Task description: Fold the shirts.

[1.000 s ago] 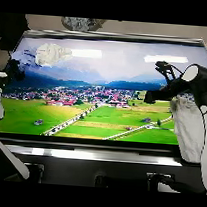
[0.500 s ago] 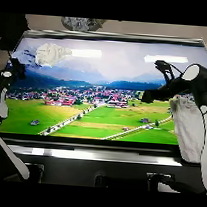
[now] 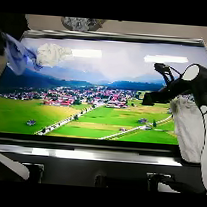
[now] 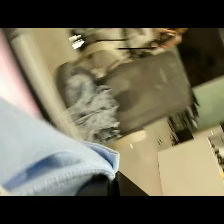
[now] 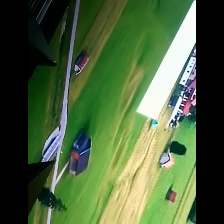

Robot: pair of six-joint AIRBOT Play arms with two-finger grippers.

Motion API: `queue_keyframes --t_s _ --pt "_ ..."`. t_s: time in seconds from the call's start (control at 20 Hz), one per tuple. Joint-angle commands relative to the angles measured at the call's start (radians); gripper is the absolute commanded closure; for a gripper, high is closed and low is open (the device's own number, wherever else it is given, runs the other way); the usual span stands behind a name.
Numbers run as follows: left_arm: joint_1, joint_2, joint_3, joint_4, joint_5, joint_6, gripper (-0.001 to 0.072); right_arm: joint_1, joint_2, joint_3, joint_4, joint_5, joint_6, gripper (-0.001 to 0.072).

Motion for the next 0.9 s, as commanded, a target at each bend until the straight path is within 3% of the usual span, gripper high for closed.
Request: queue_keyframes --t_s 0.0,0.25,0.45,0.55,0.75,0.85 --pt "-0.030 0.303 -0.011 0.003 -0.139 0.319 0.0683 0.000 0.000 0.003 -0.013 -0.060 -0.001 0.0033" --pt "-0.137 0.671 -0.060 0.066 -0.382 0.341 0.0682 0.000 0.082 0.063 -0.056 0.054 0.000 0.0035" --pt "-0.315 0.737 -0.061 0.067 -0.711 0.304 0.0681 0.000 0.260 0.075 -0.155 0.135 0.000 0.0034" --pt "-0.455 0.718 -0.101 0.070 -0.811 0.303 0.0681 0.000 0.349 0.075 -0.190 0.163 0.000 0.0033" --pt "-0.764 0.653 -0.356 0.071 -0.797 0.305 0.0680 0.000 0.501 0.075 -0.217 0.176 0.000 0.0033" --pt "-0.923 0.590 -0.521 0.089 -0.706 0.304 0.0680 0.000 0.548 0.075 -0.229 0.179 0.000 0.0033"
